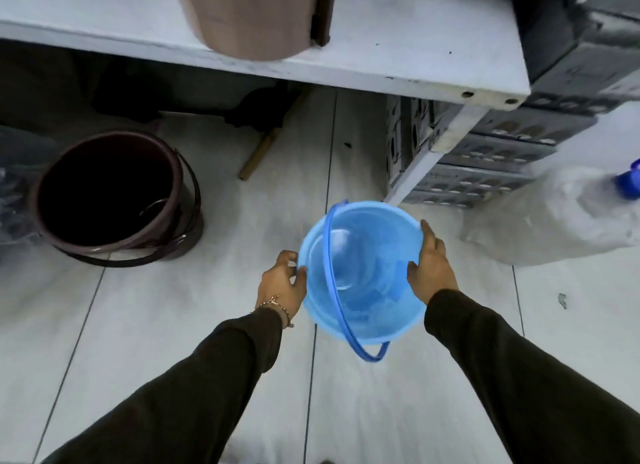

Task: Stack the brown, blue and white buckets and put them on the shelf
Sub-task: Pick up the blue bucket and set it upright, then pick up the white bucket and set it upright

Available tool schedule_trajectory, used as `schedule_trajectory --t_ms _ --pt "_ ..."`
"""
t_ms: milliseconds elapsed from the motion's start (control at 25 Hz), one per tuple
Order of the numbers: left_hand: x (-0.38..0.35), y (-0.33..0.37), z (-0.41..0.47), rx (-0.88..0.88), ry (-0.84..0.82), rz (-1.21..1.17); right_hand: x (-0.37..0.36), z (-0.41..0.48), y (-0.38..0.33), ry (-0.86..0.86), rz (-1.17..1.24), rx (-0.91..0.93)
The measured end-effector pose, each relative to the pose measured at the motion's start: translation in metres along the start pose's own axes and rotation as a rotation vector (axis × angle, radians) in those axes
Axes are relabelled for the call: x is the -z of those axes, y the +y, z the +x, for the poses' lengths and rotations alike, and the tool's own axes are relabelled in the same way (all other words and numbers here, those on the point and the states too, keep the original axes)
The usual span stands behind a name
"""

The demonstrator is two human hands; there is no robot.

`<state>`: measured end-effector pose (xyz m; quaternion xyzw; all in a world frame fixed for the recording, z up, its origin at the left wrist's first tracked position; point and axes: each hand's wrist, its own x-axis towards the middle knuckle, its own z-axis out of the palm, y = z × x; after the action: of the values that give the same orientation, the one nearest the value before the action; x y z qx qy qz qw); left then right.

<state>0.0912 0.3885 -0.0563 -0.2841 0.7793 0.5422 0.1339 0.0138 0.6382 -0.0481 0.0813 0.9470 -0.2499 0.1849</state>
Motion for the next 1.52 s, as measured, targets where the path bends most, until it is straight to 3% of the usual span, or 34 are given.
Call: schedule_trajectory --t_ms 160,400,600,800,1000,1200,1320,1400,1440,1520 --pt "-0.025 0.019 0.035 0.291 0.001 -0.430 -0.016 -0.013 0.028 0.117 0.262 -0.062" --pt "-0.021 0.036 0.035 0.329 -0.166 -0.529 -0.015 -0.024 0.018 0.176 0.533 -0.107" --pt "0.010 0.022 0.001 -0.037 -0.083 0.214 0.007 -0.037 0.007 0.165 0.377 -0.048" --pt "0.056 0.018 -0.050 -0.313 -0.223 0.609 0.013 -0.087 -0.017 0.186 0.290 -0.027" --pt "0.096 -0.015 -0.101 -0.427 -0.445 0.864 -0.030 -0.180 -0.032 0.145 0.374 -0.140" --pt "0.118 -0.095 -0.147 -0.551 -0.817 1.240 -0.135 -0.297 -0.023 -0.208 0.455 -0.357" --pt "0.116 -0.165 -0.180 -0.657 -1.065 1.601 -0.217 -0.370 -0.021 -0.642 0.288 -0.453" --pt "0.113 -0.210 -0.197 -0.741 -1.130 1.725 -0.277 -0.414 -0.029 -0.869 0.317 -0.444" --pt "0.112 -0.227 -0.203 -0.787 -1.135 1.754 -0.304 -0.433 -0.034 -0.877 0.368 -0.439" --pt "0.110 -0.246 -0.209 -0.901 -1.078 1.761 -0.341 -0.453 -0.047 -0.722 0.488 -0.447"
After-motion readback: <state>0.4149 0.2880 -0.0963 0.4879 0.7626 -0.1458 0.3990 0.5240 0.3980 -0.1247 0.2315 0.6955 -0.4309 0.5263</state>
